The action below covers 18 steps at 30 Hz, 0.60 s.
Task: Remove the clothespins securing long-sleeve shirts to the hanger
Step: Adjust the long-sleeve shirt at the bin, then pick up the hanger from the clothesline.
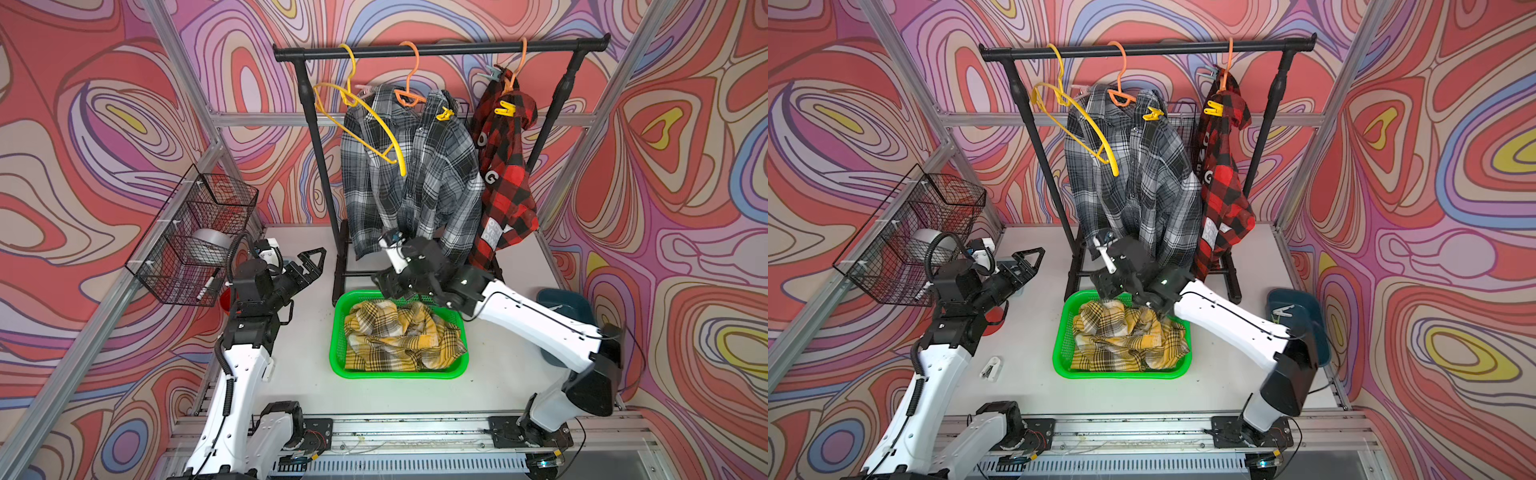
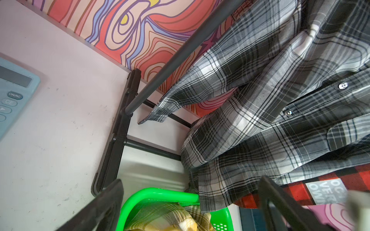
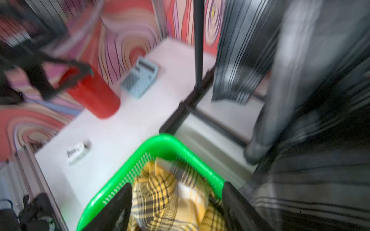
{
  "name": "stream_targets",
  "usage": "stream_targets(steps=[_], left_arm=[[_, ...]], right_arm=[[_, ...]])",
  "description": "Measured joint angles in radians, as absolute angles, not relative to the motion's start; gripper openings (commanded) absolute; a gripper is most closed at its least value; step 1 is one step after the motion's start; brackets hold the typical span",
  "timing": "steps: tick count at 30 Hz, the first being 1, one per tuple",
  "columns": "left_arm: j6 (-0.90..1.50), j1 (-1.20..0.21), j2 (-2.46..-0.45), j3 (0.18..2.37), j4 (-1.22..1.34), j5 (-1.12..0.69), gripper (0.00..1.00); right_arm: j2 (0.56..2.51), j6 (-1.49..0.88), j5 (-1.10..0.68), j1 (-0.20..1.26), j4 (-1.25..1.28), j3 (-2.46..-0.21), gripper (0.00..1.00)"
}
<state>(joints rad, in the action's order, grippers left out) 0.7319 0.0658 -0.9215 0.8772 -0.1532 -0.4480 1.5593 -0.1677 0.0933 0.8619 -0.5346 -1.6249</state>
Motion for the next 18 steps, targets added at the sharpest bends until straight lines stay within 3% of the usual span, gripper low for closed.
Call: stream_targets(steps=[5,18], left_arm=[[0.703,0.066,-0.91,0.906,-0.147,-0.448,1.0],[0.646,0.066,-0.85,0.941,-0.113,-0.448,1.0]], right_arm=[[1.451,-0.126,0.044,0.706,-0.578,-1.78,0.76],[1.541,-0.027,-0.1,0.502,-0.751,-2.199,0.72]])
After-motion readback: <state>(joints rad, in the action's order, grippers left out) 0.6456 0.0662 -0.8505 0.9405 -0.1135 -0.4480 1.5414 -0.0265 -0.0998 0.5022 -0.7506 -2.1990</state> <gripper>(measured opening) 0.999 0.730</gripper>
